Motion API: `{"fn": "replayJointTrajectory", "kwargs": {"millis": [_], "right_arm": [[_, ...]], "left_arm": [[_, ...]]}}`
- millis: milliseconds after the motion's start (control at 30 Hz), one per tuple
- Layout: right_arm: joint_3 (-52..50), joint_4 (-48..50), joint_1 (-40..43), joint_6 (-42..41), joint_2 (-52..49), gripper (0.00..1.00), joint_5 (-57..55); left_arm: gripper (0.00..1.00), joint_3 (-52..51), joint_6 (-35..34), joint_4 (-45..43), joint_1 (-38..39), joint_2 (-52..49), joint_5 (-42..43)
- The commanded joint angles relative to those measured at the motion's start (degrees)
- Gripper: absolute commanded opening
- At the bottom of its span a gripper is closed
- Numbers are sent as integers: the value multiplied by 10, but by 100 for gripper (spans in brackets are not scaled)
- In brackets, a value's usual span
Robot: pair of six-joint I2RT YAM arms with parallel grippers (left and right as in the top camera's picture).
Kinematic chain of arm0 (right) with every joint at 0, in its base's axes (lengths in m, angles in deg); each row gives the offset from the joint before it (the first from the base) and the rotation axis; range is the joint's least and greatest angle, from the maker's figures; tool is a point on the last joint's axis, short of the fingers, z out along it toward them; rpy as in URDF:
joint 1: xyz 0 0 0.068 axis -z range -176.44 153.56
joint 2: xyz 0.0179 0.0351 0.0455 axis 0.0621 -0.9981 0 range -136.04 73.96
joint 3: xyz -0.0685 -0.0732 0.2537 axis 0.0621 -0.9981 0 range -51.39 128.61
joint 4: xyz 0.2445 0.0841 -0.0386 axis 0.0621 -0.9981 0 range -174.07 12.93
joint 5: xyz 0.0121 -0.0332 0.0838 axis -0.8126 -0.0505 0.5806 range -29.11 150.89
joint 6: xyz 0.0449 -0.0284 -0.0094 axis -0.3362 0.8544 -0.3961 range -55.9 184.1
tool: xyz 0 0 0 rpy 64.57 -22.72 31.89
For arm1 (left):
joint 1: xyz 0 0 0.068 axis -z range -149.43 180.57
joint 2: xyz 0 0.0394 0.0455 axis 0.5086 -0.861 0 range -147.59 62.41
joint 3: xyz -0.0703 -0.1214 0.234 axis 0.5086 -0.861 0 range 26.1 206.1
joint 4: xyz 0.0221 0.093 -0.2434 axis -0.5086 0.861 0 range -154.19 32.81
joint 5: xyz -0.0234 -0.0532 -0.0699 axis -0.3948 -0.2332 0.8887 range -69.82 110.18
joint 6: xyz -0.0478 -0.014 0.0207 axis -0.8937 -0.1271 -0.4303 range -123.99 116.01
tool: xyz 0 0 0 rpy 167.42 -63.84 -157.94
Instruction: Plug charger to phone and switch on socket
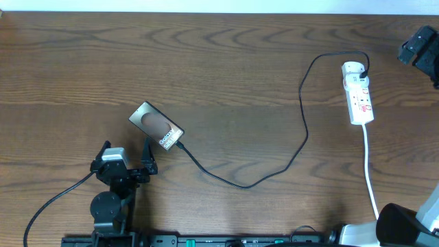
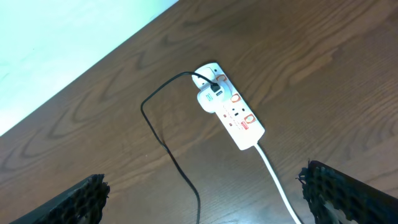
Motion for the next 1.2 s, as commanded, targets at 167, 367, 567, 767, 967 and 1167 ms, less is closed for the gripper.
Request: {"fn": "replayJointTrajectory", "kwargs": {"millis": [167,367,567,767,967,1167], "right_arm": [[4,0,-10,-8,0,99,-4],[4,0,-10,-8,0,99,-4],[4,0,-9,-7,1,99,-5],[3,5,-22,-10,24,99,-18],[-33,96,-81,-3,85,99,-44],[-156,271,-147,80,179,99,-47]], "left_arm": [[94,-17,8,9,2,3,1],[94,-17,8,9,2,3,1],[94,-17,8,9,2,3,1],[94,-17,8,9,2,3,1],[94,-17,8,9,2,3,1],[94,-17,8,9,2,3,1]]}}
